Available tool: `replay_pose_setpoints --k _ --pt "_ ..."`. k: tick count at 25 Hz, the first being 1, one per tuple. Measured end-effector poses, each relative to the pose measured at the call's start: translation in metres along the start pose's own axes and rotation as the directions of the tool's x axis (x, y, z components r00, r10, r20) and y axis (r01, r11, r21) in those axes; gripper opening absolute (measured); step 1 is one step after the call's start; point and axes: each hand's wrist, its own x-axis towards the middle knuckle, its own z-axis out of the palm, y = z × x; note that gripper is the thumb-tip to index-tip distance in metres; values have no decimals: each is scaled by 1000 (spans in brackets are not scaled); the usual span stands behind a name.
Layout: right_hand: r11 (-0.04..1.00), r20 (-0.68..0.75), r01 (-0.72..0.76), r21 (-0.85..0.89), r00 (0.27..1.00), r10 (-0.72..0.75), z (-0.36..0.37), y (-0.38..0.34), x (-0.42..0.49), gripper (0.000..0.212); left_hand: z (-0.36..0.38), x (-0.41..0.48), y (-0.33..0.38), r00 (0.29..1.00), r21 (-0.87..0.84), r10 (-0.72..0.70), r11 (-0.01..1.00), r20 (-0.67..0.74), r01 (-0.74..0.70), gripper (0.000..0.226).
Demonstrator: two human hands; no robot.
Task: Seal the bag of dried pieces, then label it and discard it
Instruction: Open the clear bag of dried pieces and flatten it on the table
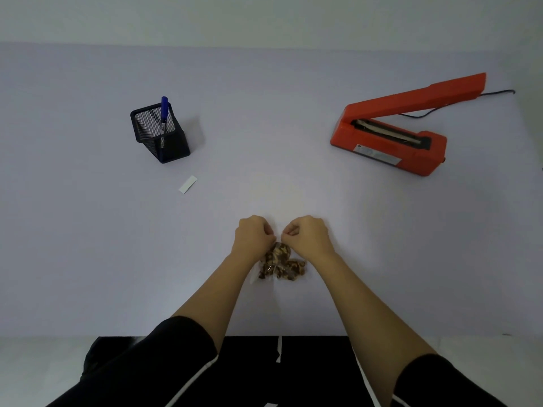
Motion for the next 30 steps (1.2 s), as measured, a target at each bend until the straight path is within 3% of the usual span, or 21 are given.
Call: replay_pose_setpoints --k 10,16,22,25,27,30 --pt "999 30 -33 -38 999 34 -16 5 0 6 -7 0 -9 999 -44 -39 998 -10 38 9" --pt "989 -30 -88 122 995 92 0 -2 -3 7 -5 0 -6 999 -10 -49 999 -5 48 11" --pt "999 -31 -32 15 999 32 -8 6 -2 5 -6 -2 -14 998 -46 -29 999 -49 27 9" --pt "999 -48 35 -9 998 -35 -6 9 -5 5 -1 -8 -25 981 20 152 988 -118 -151 8" --pt "995 -39 91 26 995 -90 -5 13 -7 7 3 -10 -34 924 92 369 928 -99 -360 9" --pt "988 5 152 6 988 -152 -5 14 -3 17 1 -2 -46 842 158 538 834 -28 -528 16"
